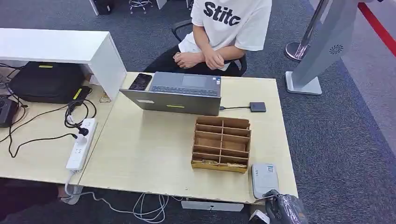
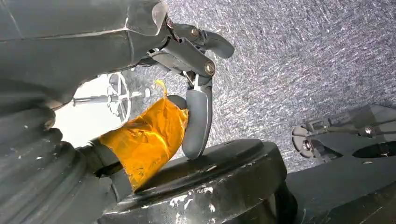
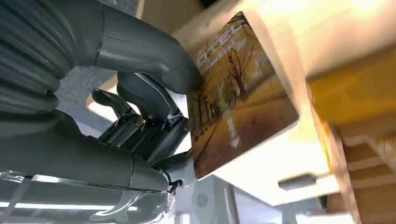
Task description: Pass the card to the sensor for recognition and then transmit it.
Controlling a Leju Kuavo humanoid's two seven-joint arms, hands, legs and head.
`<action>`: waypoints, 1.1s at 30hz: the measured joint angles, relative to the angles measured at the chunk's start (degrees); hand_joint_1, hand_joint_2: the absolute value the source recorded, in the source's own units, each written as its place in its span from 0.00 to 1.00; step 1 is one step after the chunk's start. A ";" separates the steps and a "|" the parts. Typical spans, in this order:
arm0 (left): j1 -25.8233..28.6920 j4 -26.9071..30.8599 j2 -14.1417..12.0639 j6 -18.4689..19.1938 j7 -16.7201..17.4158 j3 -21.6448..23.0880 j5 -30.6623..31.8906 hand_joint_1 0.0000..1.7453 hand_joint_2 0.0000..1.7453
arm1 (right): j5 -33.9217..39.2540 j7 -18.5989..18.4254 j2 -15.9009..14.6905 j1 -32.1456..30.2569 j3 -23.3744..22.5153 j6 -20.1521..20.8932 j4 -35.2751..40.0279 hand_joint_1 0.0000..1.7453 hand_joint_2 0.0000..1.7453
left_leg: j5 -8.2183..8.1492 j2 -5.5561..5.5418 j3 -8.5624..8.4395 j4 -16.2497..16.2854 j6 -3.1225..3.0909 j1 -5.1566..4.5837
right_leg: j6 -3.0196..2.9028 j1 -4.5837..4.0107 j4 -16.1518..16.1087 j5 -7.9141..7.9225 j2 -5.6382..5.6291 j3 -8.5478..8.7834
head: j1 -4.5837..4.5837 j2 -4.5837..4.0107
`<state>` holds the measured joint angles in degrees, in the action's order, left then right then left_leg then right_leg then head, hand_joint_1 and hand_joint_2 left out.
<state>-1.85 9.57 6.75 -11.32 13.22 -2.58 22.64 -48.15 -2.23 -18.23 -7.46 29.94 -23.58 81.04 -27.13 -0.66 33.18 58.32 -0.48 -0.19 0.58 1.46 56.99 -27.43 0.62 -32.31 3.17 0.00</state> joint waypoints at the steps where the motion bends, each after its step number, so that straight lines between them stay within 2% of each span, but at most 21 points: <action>1: 0.00 0.00 0.00 0.00 0.00 0.00 0.07 0.00 1.00 | 0.26 -0.02 0.04 0.29 0.24 0.09 -0.55 1.00 1.00 | 0.00 0.00 0.00 0.00 0.00 0.00 | 0.00 0.00 0.00 0.00 0.01 0.00 | -0.02 0.00; 8: 0.00 0.00 0.00 -0.02 0.00 0.00 0.09 0.00 1.00 | 0.61 0.44 0.04 1.16 1.44 -1.90 -1.23 1.00 1.00 | 0.00 -0.01 0.00 0.00 0.00 0.00 | 0.00 0.00 0.00 0.00 0.01 0.00 | 0.00 0.00; 11: 0.00 0.00 0.00 -0.07 -0.02 -0.13 0.07 0.00 1.00 | 1.65 1.29 -0.55 0.57 1.46 -3.54 2.11 1.00 1.00 | 0.00 0.01 -0.01 0.00 0.00 -0.01 | 0.00 0.00 0.00 0.00 -0.03 -0.01 | 0.02 0.00; 15: 0.02 0.00 0.02 -0.11 -0.09 -0.55 0.18 0.00 1.00 | 3.85 4.45 -1.81 0.02 0.53 -3.43 8.08 1.00 1.00 | 0.00 0.01 0.01 0.00 0.00 -0.01 | 0.00 0.00 0.00 0.00 -0.03 -0.01 | 0.00 0.00; 19: 0.02 0.00 0.02 0.04 -0.17 -0.79 1.09 0.00 1.00 | 3.36 7.89 -1.88 1.75 -1.71 -0.83 12.57 1.00 1.00 | 0.00 0.03 -0.01 0.00 0.00 0.00 | -0.01 0.00 0.01 0.02 -0.06 0.00 | 0.00 0.00; 23: 0.01 0.00 0.02 0.28 -0.20 -0.81 1.46 0.00 1.00 | 3.93 9.50 -1.88 5.29 -3.10 2.37 15.69 1.00 1.00 | 0.03 0.03 -0.03 0.00 -0.01 0.00 | 0.00 0.00 0.01 0.03 -0.04 0.03 | 0.00 0.00; 27: -0.03 0.00 0.02 0.46 -0.15 -0.79 2.19 0.00 1.00 | 6.80 9.79 -1.88 10.37 -3.06 6.25 16.77 1.00 1.00 | 0.05 0.09 -0.09 0.01 0.01 -0.01 | -0.01 0.00 0.02 0.05 -0.13 0.03 | 0.02 0.00; 33: -0.04 0.00 0.02 0.55 -0.13 -0.79 2.32 0.00 1.00 | 7.17 9.55 -1.88 13.98 -3.00 6.71 16.92 1.00 1.00 | 0.04 0.01 -0.02 0.01 0.01 0.00 | 0.00 0.00 0.03 0.04 -0.02 0.05 | 0.00 0.00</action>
<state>-1.89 9.57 6.78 -10.78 13.09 -3.37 24.96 -40.98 7.32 -20.11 6.53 26.95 -16.87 97.96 -27.08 -0.65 33.16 58.32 -0.47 -0.19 0.58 1.46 57.02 -27.39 0.60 -32.25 3.17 0.00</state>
